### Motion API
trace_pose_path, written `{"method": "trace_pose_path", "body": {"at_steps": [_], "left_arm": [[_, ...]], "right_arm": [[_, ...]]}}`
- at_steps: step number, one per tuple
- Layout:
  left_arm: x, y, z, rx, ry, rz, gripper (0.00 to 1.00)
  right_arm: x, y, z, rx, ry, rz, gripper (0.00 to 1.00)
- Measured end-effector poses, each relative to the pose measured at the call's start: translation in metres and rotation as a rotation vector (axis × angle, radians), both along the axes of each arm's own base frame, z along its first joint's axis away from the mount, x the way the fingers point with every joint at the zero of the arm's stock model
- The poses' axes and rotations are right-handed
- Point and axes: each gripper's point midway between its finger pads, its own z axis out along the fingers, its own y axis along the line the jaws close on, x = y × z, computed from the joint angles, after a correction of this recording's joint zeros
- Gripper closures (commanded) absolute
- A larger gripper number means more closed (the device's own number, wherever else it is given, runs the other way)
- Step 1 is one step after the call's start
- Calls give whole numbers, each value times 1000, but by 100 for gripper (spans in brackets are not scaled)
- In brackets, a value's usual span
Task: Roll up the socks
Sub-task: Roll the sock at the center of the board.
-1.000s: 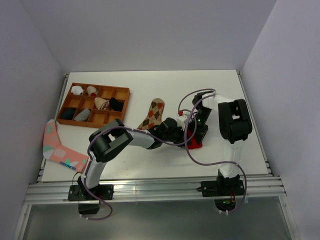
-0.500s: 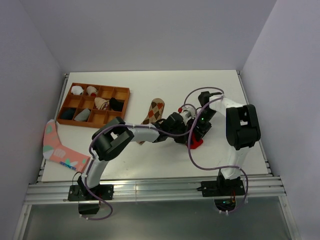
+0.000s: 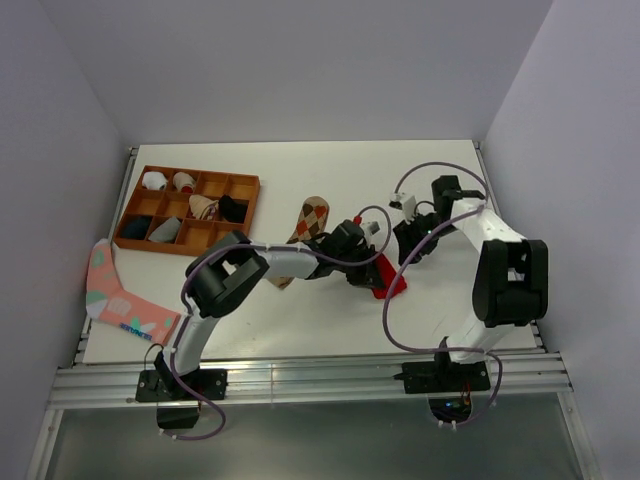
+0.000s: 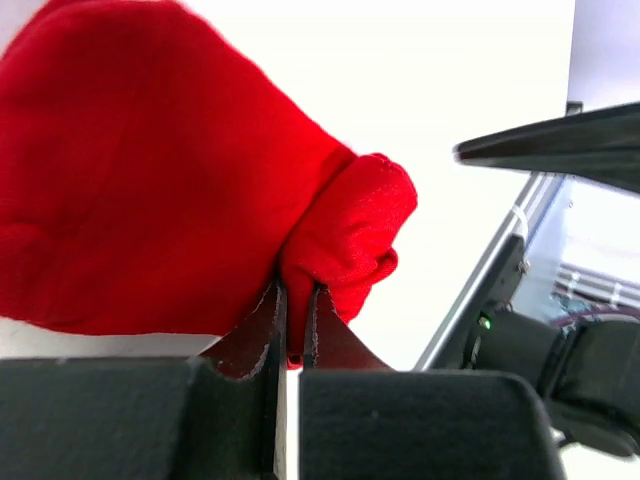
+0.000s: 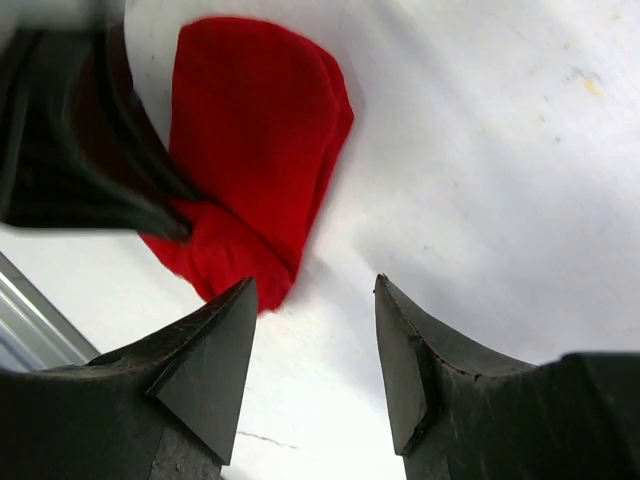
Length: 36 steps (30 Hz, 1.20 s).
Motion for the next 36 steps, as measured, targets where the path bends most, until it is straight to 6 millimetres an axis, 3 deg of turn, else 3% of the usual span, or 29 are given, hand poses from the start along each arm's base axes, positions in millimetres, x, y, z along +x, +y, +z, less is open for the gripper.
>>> {"method": "trace_pose_path", "body": {"at_steps": [5, 14, 28, 36], "left_arm": [[1, 11, -2, -3, 80, -33, 100], [4, 28, -3, 88, 211, -110, 100], [-9, 51, -6, 174, 356, -201, 100], [-22, 60, -7, 195, 427, -253, 100]], "right_arm": [[-18, -13, 4, 21, -96, 47, 42], [-53, -4, 0, 42, -239, 231, 40], [-76, 33, 2, 22, -445, 535, 37], [-93, 51, -21, -12, -452, 668, 37]]}}
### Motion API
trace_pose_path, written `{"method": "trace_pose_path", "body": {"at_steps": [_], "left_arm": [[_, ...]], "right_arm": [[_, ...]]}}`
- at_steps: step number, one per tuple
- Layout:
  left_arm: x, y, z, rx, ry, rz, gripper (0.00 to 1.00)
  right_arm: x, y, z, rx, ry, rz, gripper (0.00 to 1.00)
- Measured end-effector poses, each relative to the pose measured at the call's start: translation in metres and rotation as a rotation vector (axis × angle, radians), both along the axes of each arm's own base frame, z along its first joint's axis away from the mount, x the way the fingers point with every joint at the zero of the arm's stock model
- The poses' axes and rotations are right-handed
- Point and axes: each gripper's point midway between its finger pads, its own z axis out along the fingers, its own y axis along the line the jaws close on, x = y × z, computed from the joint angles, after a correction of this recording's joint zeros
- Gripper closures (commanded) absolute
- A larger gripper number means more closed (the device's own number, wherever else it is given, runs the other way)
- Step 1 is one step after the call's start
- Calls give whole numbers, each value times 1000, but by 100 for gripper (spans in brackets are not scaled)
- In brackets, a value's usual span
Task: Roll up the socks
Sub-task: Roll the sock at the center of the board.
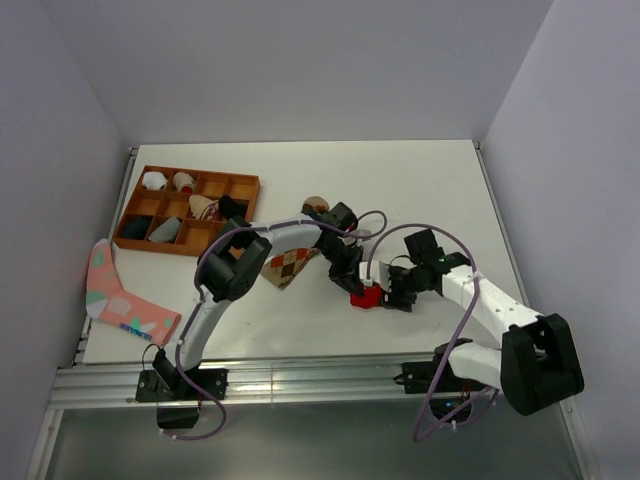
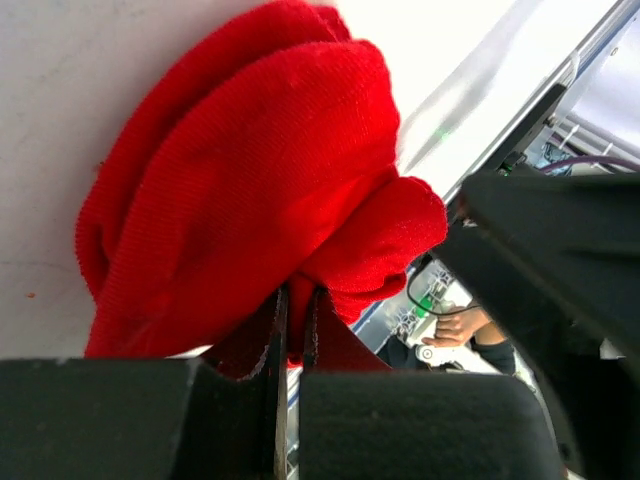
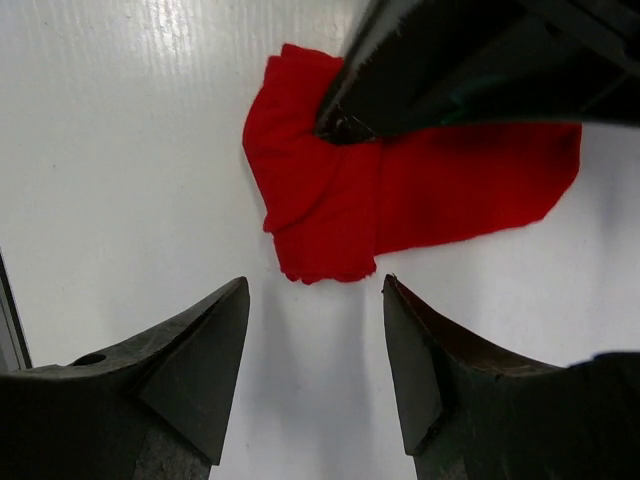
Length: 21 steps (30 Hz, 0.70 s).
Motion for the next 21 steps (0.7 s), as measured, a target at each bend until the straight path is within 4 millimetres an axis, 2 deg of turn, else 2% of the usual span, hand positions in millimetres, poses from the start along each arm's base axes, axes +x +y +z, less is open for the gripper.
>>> {"method": "trace_pose_path", "body": {"at_steps": [10, 21], "left_arm": [[-7, 3, -1, 12, 50, -34, 100], [-10, 6, -1, 15, 85, -52, 100]], "right_arm": [[1, 20, 7, -6, -84, 58, 38], [-9, 27, 3, -30, -79, 102, 39]]}}
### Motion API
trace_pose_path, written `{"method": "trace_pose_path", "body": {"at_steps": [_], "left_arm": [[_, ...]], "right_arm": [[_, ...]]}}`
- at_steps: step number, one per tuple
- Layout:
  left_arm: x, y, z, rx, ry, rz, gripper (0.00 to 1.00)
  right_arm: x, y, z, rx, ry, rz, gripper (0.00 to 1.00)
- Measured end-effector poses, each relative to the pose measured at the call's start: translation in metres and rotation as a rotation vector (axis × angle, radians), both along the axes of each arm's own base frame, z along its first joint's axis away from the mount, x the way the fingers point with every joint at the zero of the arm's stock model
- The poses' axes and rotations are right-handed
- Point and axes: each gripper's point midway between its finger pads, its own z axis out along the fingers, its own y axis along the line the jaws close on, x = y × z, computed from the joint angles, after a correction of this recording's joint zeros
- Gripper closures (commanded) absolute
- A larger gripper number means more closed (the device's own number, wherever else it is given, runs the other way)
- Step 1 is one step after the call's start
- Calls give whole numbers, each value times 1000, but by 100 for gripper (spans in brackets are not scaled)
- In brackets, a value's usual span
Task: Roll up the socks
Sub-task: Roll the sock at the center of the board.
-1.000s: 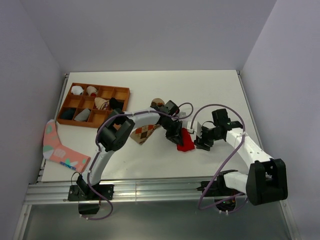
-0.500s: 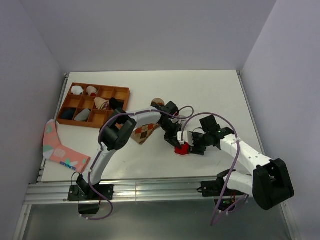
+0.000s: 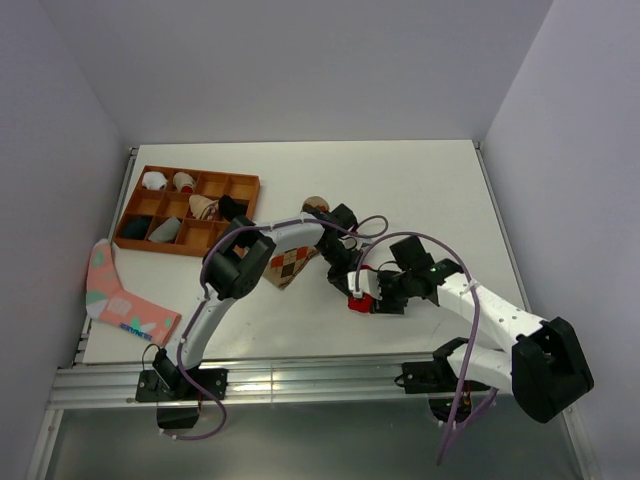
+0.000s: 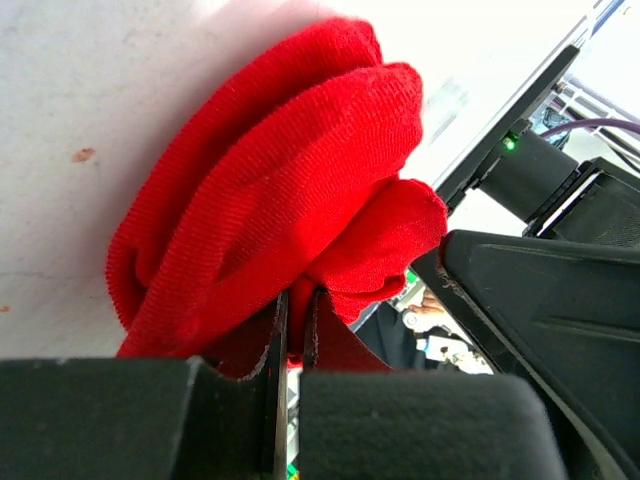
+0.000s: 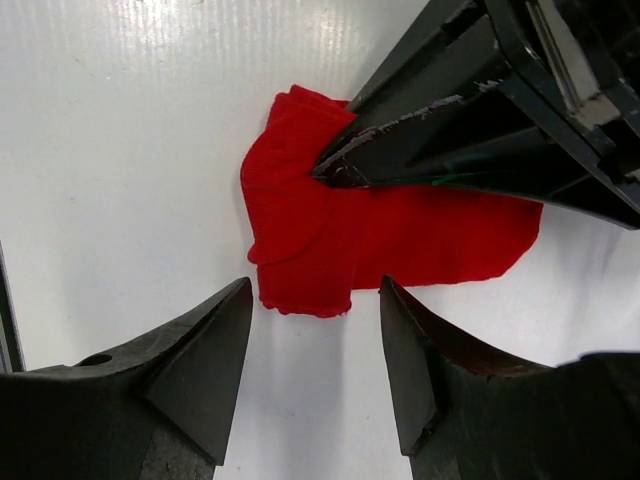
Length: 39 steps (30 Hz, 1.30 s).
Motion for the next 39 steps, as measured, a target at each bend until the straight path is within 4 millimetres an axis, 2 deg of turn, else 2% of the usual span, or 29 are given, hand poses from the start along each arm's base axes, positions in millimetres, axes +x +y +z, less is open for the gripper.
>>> {"method": "trace_pose_path", "body": {"at_steps": [14, 20, 23, 25, 31, 37, 39], "left_arm": [[-2, 3, 0, 5, 35, 0, 100], [-3, 4, 0, 7, 44, 0, 100], [-3, 4, 0, 2, 51, 1, 99], [-4, 5, 0, -2, 63, 5, 98], [-6, 9, 1, -16, 70, 70, 91], [-4, 13, 2, -17, 9, 197, 88], [-3, 14, 2, -20, -18, 241, 84]], "right_arm": [[-15, 4, -15, -65, 61, 29, 43], [-13, 6, -18, -71, 79, 5, 50], [-11, 6, -22, -79, 91, -11, 60], [-10, 7, -22, -80, 103, -24, 71], [-9, 10, -21, -69, 128, -50, 77], [-9, 12, -19, -50, 197, -54, 80], [-9, 12, -19, -49, 226, -55, 80]]}}
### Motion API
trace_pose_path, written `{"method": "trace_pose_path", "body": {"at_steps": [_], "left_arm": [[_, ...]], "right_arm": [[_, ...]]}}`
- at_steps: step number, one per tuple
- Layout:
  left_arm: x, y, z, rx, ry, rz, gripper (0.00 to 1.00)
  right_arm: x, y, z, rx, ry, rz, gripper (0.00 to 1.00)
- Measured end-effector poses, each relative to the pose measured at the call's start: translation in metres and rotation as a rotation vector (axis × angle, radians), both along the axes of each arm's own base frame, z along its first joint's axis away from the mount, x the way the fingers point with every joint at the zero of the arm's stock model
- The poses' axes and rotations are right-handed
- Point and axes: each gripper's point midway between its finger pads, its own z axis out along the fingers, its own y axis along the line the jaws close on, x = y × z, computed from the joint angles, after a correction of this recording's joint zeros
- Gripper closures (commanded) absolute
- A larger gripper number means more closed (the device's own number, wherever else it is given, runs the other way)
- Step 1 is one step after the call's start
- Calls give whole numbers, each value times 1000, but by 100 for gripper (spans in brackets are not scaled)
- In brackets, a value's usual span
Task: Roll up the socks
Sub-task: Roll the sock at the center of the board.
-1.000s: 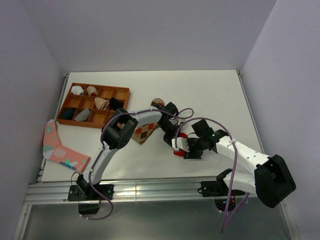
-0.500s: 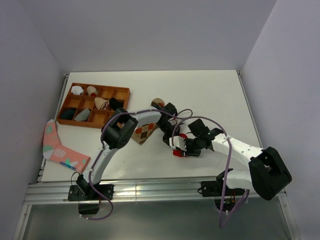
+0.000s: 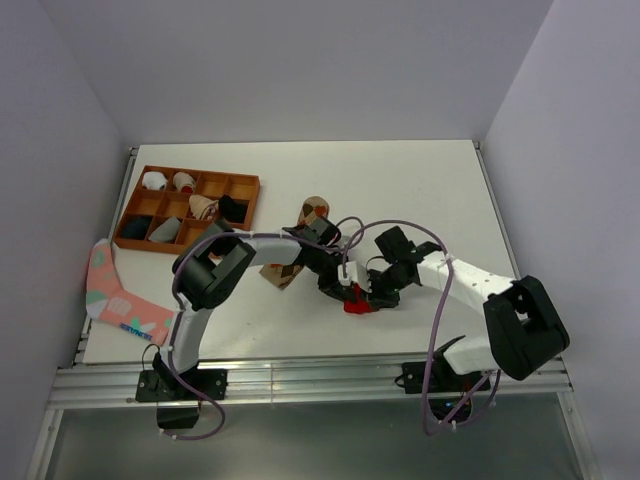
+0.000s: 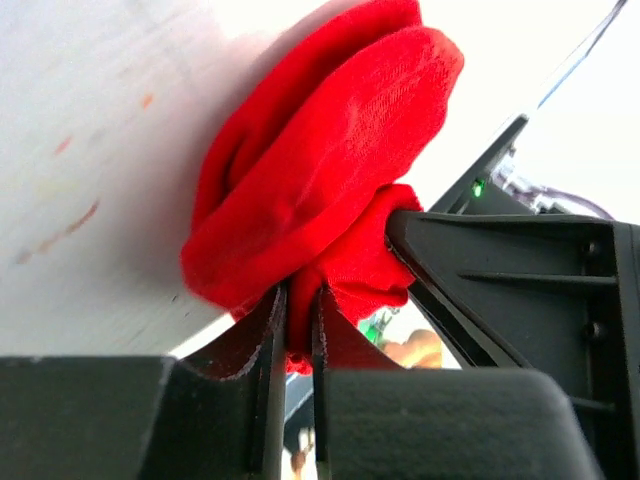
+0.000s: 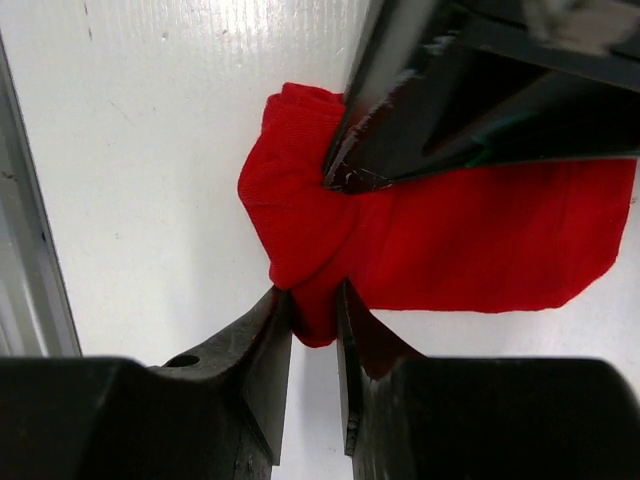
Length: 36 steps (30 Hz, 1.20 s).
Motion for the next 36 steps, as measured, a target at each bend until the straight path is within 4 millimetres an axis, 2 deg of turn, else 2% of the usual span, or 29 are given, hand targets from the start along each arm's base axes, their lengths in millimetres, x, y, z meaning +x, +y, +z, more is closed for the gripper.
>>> {"method": "trace_pose_path", "body": {"at_steps": [8, 14, 20, 24, 31, 36], "left_arm": [[11, -4, 2, -14, -141, 169, 76], [26, -2, 5, -34, -286, 313, 76], [39, 9, 9, -19, -426, 445, 74], [48, 22, 12, 18, -532, 512, 73], [63, 35, 26, 39, -783, 522, 75], [62, 26, 43, -29, -953, 410, 73]], "right_arm": [[4, -4, 3, 4, 130, 3, 81], [11, -5, 6, 30, 214, -1, 81], [20, -7, 11, 61, 296, -6, 81], [17, -16, 11, 54, 379, -28, 81], [16, -24, 8, 45, 527, -69, 81], [19, -27, 6, 34, 587, -97, 81]]}}
